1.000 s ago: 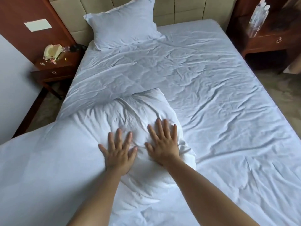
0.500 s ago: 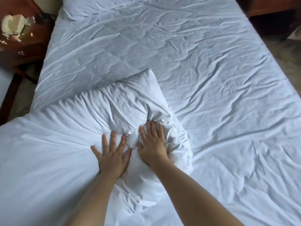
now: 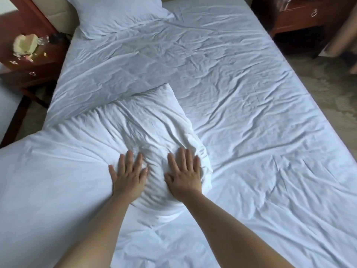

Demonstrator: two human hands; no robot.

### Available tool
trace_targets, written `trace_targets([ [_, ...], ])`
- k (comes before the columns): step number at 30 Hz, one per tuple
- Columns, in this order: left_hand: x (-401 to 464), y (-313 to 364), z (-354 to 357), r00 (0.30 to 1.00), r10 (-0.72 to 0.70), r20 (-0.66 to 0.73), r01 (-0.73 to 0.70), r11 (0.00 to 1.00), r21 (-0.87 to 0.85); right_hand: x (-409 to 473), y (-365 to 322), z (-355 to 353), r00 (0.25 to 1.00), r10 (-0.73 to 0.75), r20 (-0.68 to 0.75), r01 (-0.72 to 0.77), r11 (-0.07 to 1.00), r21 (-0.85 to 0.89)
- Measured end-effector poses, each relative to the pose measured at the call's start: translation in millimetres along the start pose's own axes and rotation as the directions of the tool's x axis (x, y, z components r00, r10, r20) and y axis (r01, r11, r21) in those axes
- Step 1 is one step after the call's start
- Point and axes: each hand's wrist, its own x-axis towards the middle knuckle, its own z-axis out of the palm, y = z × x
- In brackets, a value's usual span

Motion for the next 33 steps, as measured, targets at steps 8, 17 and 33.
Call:
trace_targets([
  [8,-60,-73,-56,0.992,-0.013,-0.122,0.025,0.995,0.101,-15,-90,-40,0.924,-0.221,0.311,0.250,0.967,-0.054],
  [17,-96,-192,-69,0.927,-0.362,-0.104,0.367,0.930,0.035,-12,-223,-21,0.883,-0.388,0.266,0.418,0.906,-0.065],
  [33,-83,-236,27,0.944,-0.252,0.213,0.287,0.946,-0.149,4,-221,76,0.924,-0.182,0.336,0.288,0.911,-0.296],
])
